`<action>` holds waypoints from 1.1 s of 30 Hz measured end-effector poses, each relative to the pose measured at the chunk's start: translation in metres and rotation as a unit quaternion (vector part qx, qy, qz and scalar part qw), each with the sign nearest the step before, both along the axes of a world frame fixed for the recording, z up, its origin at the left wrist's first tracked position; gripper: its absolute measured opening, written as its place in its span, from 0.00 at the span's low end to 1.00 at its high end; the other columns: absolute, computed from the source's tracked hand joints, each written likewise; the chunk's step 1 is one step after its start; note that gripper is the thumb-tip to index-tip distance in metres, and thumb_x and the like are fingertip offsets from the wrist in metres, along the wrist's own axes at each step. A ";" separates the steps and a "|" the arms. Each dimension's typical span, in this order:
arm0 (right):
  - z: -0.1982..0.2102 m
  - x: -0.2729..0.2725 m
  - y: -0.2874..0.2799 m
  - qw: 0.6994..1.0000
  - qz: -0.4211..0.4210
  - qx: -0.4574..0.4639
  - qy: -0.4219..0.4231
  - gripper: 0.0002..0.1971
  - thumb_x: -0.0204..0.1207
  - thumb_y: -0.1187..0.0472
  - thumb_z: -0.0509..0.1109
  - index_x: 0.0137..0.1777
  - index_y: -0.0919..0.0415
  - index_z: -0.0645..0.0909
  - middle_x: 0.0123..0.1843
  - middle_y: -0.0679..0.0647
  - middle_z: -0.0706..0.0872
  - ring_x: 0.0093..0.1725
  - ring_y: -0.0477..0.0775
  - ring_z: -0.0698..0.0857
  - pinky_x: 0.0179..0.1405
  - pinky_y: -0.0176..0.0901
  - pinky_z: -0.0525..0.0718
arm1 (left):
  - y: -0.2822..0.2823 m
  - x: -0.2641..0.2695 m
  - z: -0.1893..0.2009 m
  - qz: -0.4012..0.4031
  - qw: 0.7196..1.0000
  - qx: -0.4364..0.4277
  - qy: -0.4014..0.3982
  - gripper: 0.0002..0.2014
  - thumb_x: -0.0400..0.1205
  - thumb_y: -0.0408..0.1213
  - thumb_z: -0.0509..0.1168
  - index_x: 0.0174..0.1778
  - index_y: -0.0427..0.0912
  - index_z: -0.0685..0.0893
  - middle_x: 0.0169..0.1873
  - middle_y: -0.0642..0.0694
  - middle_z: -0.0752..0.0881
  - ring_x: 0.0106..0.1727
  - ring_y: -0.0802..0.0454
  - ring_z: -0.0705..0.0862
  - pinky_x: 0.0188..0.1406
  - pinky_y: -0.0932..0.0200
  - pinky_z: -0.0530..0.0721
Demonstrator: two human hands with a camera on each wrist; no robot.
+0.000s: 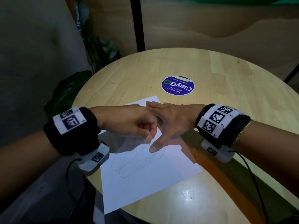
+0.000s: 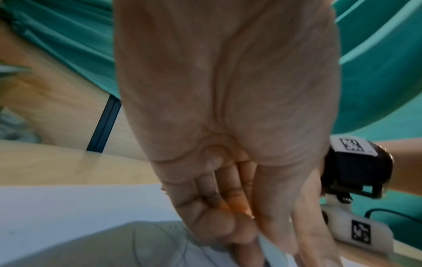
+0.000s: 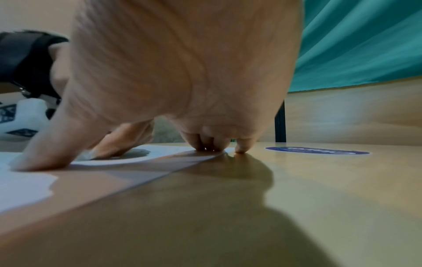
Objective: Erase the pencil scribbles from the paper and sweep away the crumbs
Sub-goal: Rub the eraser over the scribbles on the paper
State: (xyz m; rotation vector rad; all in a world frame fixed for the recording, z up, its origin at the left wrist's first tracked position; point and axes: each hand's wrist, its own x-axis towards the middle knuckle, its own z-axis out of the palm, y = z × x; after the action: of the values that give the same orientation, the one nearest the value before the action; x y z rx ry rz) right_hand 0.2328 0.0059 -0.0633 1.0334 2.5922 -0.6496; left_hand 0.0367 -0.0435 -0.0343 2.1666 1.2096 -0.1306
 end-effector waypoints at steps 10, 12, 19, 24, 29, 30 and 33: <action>-0.003 0.002 0.002 1.000 -0.005 0.012 -0.015 0.69 0.56 0.14 0.78 0.90 0.53 0.58 0.92 0.34 0.52 0.91 0.59 0.59 0.85 0.67 0.69 | -0.002 -0.009 0.004 0.013 1.000 -0.020 0.016 0.03 0.87 0.39 0.74 0.51 0.53 0.92 0.41 0.55 0.94 0.43 0.60 0.91 0.49 0.60 0.88; -0.004 0.001 0.004 1.000 0.001 0.003 -0.003 0.71 0.52 0.11 0.76 0.92 0.43 0.54 0.94 0.34 0.48 0.94 0.57 0.54 0.89 0.68 0.64 | 0.003 -0.012 0.000 0.032 0.998 0.054 0.017 0.03 0.87 0.40 0.73 0.51 0.54 0.92 0.38 0.53 0.93 0.42 0.60 0.89 0.45 0.62 0.86; -0.005 0.001 0.005 1.000 0.007 0.011 0.005 0.64 0.52 0.12 0.78 0.83 0.47 0.65 0.86 0.43 0.64 0.85 0.60 0.68 0.81 0.69 0.74 | -0.003 -0.011 0.000 0.029 0.999 0.036 0.010 0.03 0.87 0.40 0.74 0.51 0.54 0.92 0.40 0.53 0.94 0.43 0.61 0.89 0.45 0.63 0.86; -0.006 0.001 0.008 1.000 0.007 0.000 0.020 0.60 0.49 0.12 0.78 0.78 0.45 0.69 0.82 0.41 0.67 0.82 0.58 0.71 0.80 0.66 0.75 | -0.003 -0.009 -0.001 0.025 0.999 0.037 0.023 0.03 0.87 0.40 0.73 0.51 0.53 0.92 0.40 0.54 0.93 0.43 0.63 0.88 0.44 0.66 0.84; -0.003 0.008 0.007 0.994 -0.053 -0.004 0.093 0.55 0.57 0.14 0.76 0.83 0.37 0.70 0.79 0.26 0.70 0.79 0.43 0.75 0.81 0.54 0.76 | 0.019 -0.025 0.004 0.091 0.986 0.139 -0.014 0.02 0.87 0.42 0.74 0.50 0.55 0.91 0.38 0.55 0.90 0.38 0.64 0.84 0.40 0.59 0.81; -0.003 0.007 0.006 0.994 -0.054 0.013 0.094 0.54 0.60 0.15 0.76 0.84 0.40 0.69 0.78 0.27 0.70 0.77 0.44 0.76 0.79 0.54 0.77 | 0.025 -0.027 0.003 0.113 0.982 0.150 -0.020 0.01 0.87 0.43 0.74 0.50 0.54 0.90 0.38 0.55 0.89 0.38 0.65 0.84 0.40 0.61 0.78; -0.006 0.004 0.005 0.994 -0.034 0.036 0.095 0.49 0.66 0.20 0.76 0.83 0.41 0.69 0.79 0.32 0.70 0.76 0.46 0.76 0.77 0.54 0.79 | 0.030 -0.024 -0.006 0.113 0.985 0.129 -0.009 0.01 0.86 0.43 0.75 0.50 0.54 0.90 0.41 0.55 0.91 0.40 0.65 0.85 0.42 0.63 0.78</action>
State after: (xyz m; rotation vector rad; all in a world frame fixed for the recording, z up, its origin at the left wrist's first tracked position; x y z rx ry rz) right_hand 0.2366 0.0105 -0.0688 1.1373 2.7726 -0.7092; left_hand 0.0131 -0.0137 -0.0400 2.2189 1.5223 0.1500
